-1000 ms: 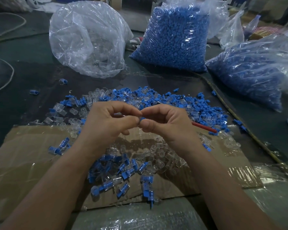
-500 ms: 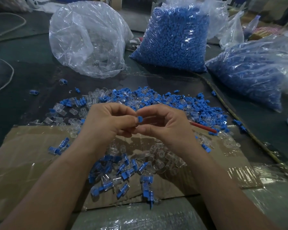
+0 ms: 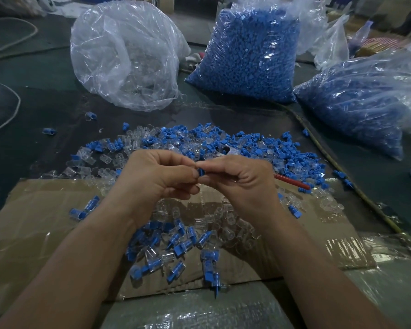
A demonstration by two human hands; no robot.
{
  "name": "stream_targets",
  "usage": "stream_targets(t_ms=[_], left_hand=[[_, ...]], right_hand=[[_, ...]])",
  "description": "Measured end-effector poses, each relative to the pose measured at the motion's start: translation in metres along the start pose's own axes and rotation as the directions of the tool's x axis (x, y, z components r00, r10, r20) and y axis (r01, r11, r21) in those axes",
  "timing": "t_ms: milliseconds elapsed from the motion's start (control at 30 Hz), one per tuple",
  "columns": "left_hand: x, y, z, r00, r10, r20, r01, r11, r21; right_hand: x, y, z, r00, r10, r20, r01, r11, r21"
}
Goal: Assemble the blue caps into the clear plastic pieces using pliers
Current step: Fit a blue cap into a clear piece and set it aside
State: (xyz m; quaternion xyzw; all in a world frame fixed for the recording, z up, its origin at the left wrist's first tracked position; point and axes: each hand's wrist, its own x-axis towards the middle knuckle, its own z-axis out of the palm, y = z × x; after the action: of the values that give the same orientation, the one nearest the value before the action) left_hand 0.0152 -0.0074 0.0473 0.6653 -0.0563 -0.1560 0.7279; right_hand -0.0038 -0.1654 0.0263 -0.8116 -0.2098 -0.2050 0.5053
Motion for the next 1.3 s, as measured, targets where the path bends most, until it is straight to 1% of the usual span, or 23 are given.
stream_targets(t_ms=[100, 300, 500, 800, 1067, 1300], left_hand=[[0.0004, -0.0002, -0.0015, 1.000, -0.005, 0.014, 0.005, 1.000, -0.003], [0.0014, 0.0004, -0.0040, 0.997, -0.024, 0.078, 0.029, 0.997, -0.071], [0.0024, 0.0008, -0.0037, 0.996, -0.020, 0.086, 0.028, 0.995, -0.095], [0.0019, -0.0012, -0.0045, 0.997, -0.036, 0.063, 0.037, 0.999, -0.003], [0.0022, -0.0003, -0.0023, 0.998, -0.063, 0.021, 0.061, 0.995, 0.083], [0.0013, -0.0005, -0.0008, 0.998, -0.069, -0.006, 0.070, 0.996, 0.056]], right_hand=[[0.0003, 0.0003, 0.0000, 1.000, -0.009, -0.003, 0.009, 1.000, -0.008], [0.0003, 0.0020, -0.0021, 0.999, -0.011, -0.048, 0.010, 1.000, -0.010], [0.0004, 0.0027, -0.0025, 0.999, -0.007, -0.032, 0.005, 0.999, -0.040], [0.0001, 0.0019, -0.0020, 1.000, -0.008, 0.003, 0.008, 0.998, -0.060], [0.0009, 0.0022, -0.0005, 0.996, -0.074, 0.043, 0.079, 0.990, -0.119], [0.0013, 0.0019, 0.0000, 0.993, -0.106, 0.043, 0.110, 0.986, -0.127]])
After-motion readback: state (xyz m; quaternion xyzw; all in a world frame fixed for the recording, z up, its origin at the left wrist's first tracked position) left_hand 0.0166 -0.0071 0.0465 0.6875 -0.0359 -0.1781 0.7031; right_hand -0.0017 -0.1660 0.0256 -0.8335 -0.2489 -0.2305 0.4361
